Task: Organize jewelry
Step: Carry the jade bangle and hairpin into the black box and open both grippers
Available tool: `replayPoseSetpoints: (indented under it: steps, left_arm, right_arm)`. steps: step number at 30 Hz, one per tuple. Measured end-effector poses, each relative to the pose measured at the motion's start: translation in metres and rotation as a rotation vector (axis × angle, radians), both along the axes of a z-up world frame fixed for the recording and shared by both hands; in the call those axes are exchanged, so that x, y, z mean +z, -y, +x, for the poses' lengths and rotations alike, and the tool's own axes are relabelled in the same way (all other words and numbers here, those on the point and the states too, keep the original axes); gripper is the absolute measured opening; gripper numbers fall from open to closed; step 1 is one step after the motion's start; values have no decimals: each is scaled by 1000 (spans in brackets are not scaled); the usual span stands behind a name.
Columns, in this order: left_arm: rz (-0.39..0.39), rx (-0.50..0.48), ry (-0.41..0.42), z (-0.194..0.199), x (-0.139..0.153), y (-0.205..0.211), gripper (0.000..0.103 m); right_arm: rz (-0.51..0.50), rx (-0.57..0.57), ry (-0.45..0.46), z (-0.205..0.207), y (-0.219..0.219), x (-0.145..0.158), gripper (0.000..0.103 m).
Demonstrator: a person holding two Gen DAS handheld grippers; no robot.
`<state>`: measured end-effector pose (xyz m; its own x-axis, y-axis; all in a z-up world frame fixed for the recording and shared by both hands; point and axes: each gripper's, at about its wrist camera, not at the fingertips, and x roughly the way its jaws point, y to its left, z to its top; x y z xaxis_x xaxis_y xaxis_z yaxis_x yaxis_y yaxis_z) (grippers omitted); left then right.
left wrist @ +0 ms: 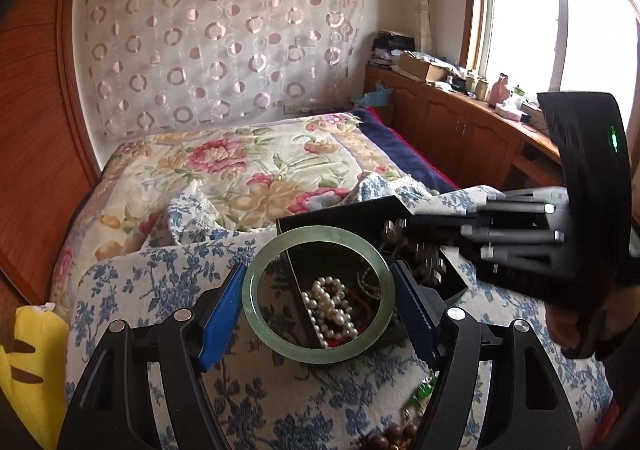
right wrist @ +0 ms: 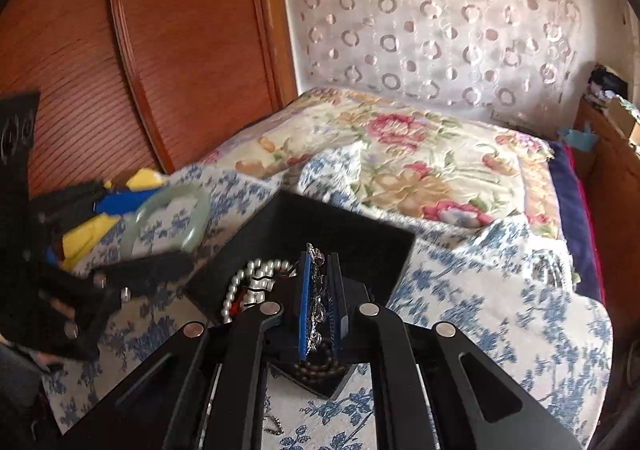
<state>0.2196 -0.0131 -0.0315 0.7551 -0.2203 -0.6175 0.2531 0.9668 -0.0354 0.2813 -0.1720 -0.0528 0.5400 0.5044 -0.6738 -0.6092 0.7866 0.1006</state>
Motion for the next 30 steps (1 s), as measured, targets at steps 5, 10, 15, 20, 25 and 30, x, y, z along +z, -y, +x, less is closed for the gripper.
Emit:
replayPoseSetpoints:
  steps: [5, 10, 15, 20, 25, 30]
  left_arm:
    - [15, -6, -13, 13, -4, 5, 69]
    - [30, -22, -24, 22, -8, 13, 69]
    - [34, -34, -32, 31, -12, 20, 69]
    - [51, -50, -35, 37, -14, 32, 69]
    - [69, -56, -42, 43, -19, 39, 69]
    - [77, -41, -56, 44, -23, 41, 70]
  right_arm:
    - [-4, 9, -3, -3, 4, -7, 10]
    - [12, -26, 14, -4, 21, -3, 11]
    - [14, -68, 21, -2, 39, -6, 11]
    - [20, -94, 20, -4, 51, -9, 11]
    - [19, -110, 10, -6, 58, -15, 11]
    - [10, -107, 13, -13, 60, -18, 11]
